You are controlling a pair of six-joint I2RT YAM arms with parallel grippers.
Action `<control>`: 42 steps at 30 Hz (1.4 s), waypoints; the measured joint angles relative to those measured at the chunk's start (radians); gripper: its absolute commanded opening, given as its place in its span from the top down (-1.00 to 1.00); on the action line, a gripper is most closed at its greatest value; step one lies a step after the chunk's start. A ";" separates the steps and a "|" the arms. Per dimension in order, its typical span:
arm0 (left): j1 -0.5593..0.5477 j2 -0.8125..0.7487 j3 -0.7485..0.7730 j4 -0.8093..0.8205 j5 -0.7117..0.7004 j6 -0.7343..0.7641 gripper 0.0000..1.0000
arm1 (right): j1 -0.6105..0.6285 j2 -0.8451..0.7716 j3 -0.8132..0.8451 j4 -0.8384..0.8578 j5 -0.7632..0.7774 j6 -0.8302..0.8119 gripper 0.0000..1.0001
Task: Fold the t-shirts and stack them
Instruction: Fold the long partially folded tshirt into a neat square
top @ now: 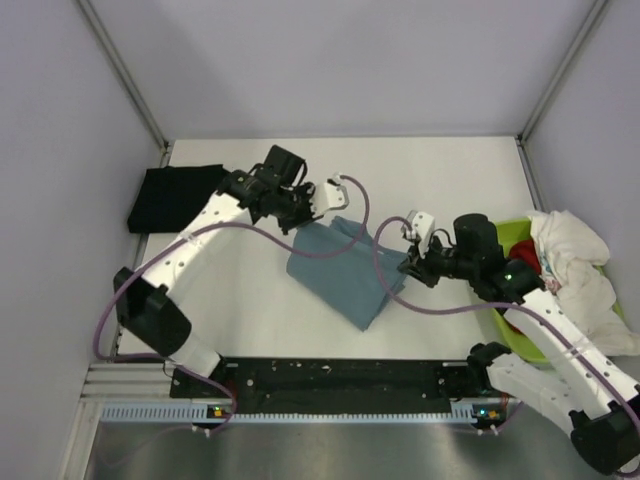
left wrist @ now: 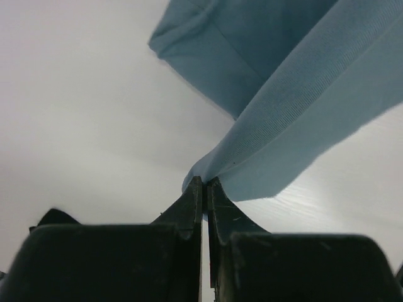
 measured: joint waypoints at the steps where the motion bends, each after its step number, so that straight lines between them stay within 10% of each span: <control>1: -0.001 0.052 0.034 0.028 -0.008 -0.007 1.00 | -0.045 0.011 -0.012 0.026 -0.005 0.023 1.00; 13: -0.014 0.660 0.510 0.162 -0.133 -0.041 1.00 | -0.272 0.343 -0.034 0.253 0.093 0.211 1.00; 23: -0.047 0.812 0.542 0.304 -0.196 -0.053 1.00 | -0.329 0.522 -0.034 0.329 0.181 0.326 1.00; 28: -0.088 0.851 0.545 0.426 -0.281 -0.051 -0.29 | -0.352 0.585 -0.033 0.346 0.243 0.403 0.98; 31: -0.096 0.888 0.565 0.501 -0.376 -0.066 -0.62 | -0.367 0.652 -0.032 0.333 0.285 0.450 0.94; 37: -0.057 0.916 0.691 0.505 -0.452 -0.159 -0.75 | -0.470 0.716 0.015 0.286 0.306 0.571 0.34; 42: -0.011 0.769 0.552 0.488 -0.369 -0.216 -0.39 | -0.491 0.693 0.039 0.212 0.372 0.624 0.18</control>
